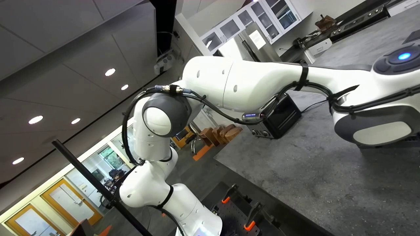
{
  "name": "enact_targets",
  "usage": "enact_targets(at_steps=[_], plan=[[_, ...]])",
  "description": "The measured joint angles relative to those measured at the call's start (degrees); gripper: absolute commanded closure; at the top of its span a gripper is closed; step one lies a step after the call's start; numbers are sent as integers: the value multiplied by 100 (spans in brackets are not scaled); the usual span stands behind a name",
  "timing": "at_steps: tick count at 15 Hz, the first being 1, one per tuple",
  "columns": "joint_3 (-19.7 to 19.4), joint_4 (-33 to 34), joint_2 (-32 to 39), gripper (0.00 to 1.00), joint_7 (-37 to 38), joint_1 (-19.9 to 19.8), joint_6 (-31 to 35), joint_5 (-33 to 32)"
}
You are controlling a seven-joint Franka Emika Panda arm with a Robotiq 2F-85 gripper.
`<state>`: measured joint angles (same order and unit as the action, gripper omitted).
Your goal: Put the fork in the grey rack
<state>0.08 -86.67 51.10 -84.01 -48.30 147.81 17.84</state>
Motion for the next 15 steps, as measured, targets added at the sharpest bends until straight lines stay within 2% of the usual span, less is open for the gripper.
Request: enact_targets(at_steps=[1, 10, 15], plan=[[21, 49, 29, 26, 20, 0, -30, -10], [71, 204, 116, 97, 113, 0, -92, -208], [51, 205, 115, 94, 128, -1, -92, -292]])
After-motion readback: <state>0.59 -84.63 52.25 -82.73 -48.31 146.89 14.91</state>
